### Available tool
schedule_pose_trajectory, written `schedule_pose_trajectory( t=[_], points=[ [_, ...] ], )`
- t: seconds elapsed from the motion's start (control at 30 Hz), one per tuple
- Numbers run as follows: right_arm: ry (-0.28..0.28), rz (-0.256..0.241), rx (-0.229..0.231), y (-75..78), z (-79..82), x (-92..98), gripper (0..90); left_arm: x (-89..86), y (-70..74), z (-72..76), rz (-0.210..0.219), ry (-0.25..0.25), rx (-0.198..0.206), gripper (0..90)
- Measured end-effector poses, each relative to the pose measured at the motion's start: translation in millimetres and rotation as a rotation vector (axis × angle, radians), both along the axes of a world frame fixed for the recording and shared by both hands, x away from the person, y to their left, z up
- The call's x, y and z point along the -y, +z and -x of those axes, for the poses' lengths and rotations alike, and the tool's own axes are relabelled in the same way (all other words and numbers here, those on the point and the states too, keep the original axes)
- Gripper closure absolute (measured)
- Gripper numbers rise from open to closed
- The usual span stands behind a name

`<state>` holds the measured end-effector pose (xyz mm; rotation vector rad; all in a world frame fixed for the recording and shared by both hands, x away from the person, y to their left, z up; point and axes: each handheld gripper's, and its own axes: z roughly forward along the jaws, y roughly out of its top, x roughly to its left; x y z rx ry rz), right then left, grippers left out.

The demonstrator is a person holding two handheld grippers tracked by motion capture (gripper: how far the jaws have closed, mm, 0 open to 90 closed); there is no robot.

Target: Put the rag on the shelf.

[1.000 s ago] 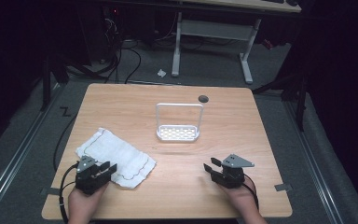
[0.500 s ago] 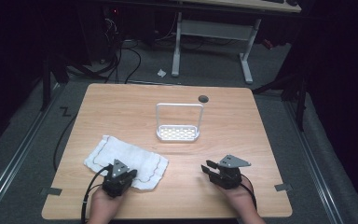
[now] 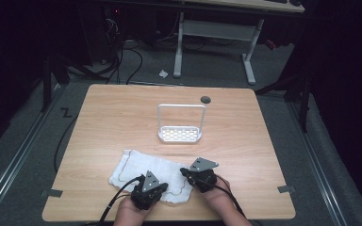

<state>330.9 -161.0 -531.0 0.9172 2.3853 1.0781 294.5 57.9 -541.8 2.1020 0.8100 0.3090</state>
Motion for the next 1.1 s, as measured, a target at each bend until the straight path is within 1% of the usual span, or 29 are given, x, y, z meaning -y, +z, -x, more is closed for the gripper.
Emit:
schedule_pose_trajectory(
  t=[0.03, 0.07, 0.1, 0.13, 0.17, 0.2, 0.23, 0.27, 0.3, 0.33, 0.37, 0.4, 0.43, 0.47, 0.5, 0.53, 0.57, 0.6, 0.63, 0.67, 0.7, 0.77, 0.83, 0.87, 0.9, 0.93, 1.03, 1.07, 1.1],
  points=[
    [0.0, 0.0, 0.0, 0.0, 0.0, 0.0, 90.0, -0.3, 0.0, -0.1, 0.0, -0.002, 0.0, 90.0],
    [0.0, 0.013, -0.014, -3.5, 0.5, 0.1, 90.0, -1.4, 0.0, -1.0, 0.005, -0.007, -0.007, 90.0],
    [0.0, 0.004, -0.017, -5.7, 6.7, 3.1, 90.0, -2.6, 0.0, -2.2, 0.014, -0.009, -0.018, 90.0],
    [0.0, 0.004, -0.017, -5.7, 6.7, 3.1, 90.0, -4.0, 0.1, -3.6, 0.023, -0.013, -0.033, 90.0],
    [-0.003, 0.002, -0.028, -5.5, 12.0, 4.5, 90.0, -5.4, 0.2, -5.0, 0.027, -0.019, -0.042, 89.9],
    [0.009, -0.001, -0.032, -6.2, 24.3, 9.2, 90.0, -7.9, 0.5, -5.9, 0.034, -0.015, -0.052, 89.6],
    [0.009, -0.001, -0.032, -6.2, 24.3, 9.2, 90.0, -7.9, 0.5, -5.9, 0.034, -0.015, -0.052, 88.6],
    [0.017, -0.009, -0.041, -6.2, 30.5, 11.7, 90.0, -9.8, 0.9, -5.9, 0.033, -0.012, -0.052, 88.6],
    [0.04, -0.017, -0.053, -6.3, 43.0, 15.4, 90.0, -11.6, 1.3, -5.4, 0.036, -0.006, -0.055, 86.1],
    [0.054, -0.026, -0.064, -6.4, 48.9, 16.2, 90.0, -13.7, 1.9, -5.0, 0.039, -0.004, -0.06, 83.8],
    [0.054, -0.026, -0.064, -6.4, 48.9, 16.2, 90.0, -15.9, 2.7, -4.7, 0.04, -0.002, -0.062, 83.8],
    [0.079, -0.029, -0.071, -4.5, 57.2, 14.8, 90.0, -18.5, 3.6, -4.3, 0.039, 0.002, -0.063, 80.3],
    [0.085, -0.036, -0.054, -2.1, 58.7, 13.2, 90.0, -24.6, 4.9, -4.6, 0.056, 0.019, -0.07, 78.8],
    [0.085, -0.036, -0.054, -2.1, 58.7, 13.2, 90.0, -24.6, 4.9, -4.6, 0.056, 0.019, -0.07, 76.7],
    [0.089, -0.047, -0.042, 1.9, 56.9, 11.8, 90.0, -28.0, 5.2, -5.3, 0.068, 0.025, -0.079, 76.7],
    [0.076, -0.057, -0.01, 11.4, 43.6, 9.1, 90.0, -30.9, 5.4, -6.3, 0.073, 0.028, -0.087, 73.2],
    [0.068, -0.065, -0.007, 14.9, 33.9, 7.7, 90.0, -32.8, 5.1, -7.0, 0.077, 0.032, -0.091, 72.3],
    [0.068, -0.065, -0.007, 14.9, 33.9, 7.7, 90.0, -34.4, 5.2, -7.6, 0.072, 0.035, -0.091, 72.3],
    [0.054, -0.066, -0.001, 16.6, 22.9, 6.5, 90.0, -35.3, 5.1, -8.0, 0.072, 0.041, -0.088, 71.4],
    [0.02, -0.065, -0.014, 15.3, -2.7, 4.2, 90.0, -36.5, 4.9, -8.4, 0.074, 0.052, -0.087, 70.5],
    [0.007, -0.057, -0.025, 13.9, -13.4, 1.8, 90.0, -36.7, 4.6, -8.4, 0.074, 0.054, -0.088, 70.1],
    [0.003, -0.049, -0.049, 10.0, -29.6, -5.6, 90.0, -36.7, 4.1, -8.4, 0.07, 0.052, -0.086, 70.1],
    [0.009, -0.031, -0.065, 4.8, -39.8, -13.2, 90.0, -35.6, 3.4, -7.9, 0.055, 0.042, -0.074, 69.7],
    [0.009, -0.031, -0.065, 4.8, -39.8, -13.2, 90.0, -35.6, 3.4, -7.9, 0.055, 0.042, -0.074, 69.6],
    [0.016, -0.024, -0.087, -0.2, -44.9, -17.2, 90.0, -34.4, 3.5, -7.3, 0.041, 0.038, -0.064, 69.6],
    [0.022, -0.015, -0.085, -2.4, -45.3, -17.2, 90.0, -34.5, 3.7, -7.1, 0.034, 0.035, -0.061, 69.6],
    [0.019, -0.021, -0.079, -3.6, -35.6, -12.5, 90.0, -34.7, 3.4, -6.5, 0.035, 0.031, -0.062, 69.8],
    [0.019, -0.021, -0.079, -3.6, -35.6, -12.5, 90.0, -34.7, 3.4, -6.5, 0.035, 0.031, -0.062, 69.9],
    [0.023, -0.021, -0.069, -4.5, -24.2, -6.2, 90.0, -34.8, 3.3, -6.4, 0.037, 0.027, -0.066, 70.2]
  ],
)
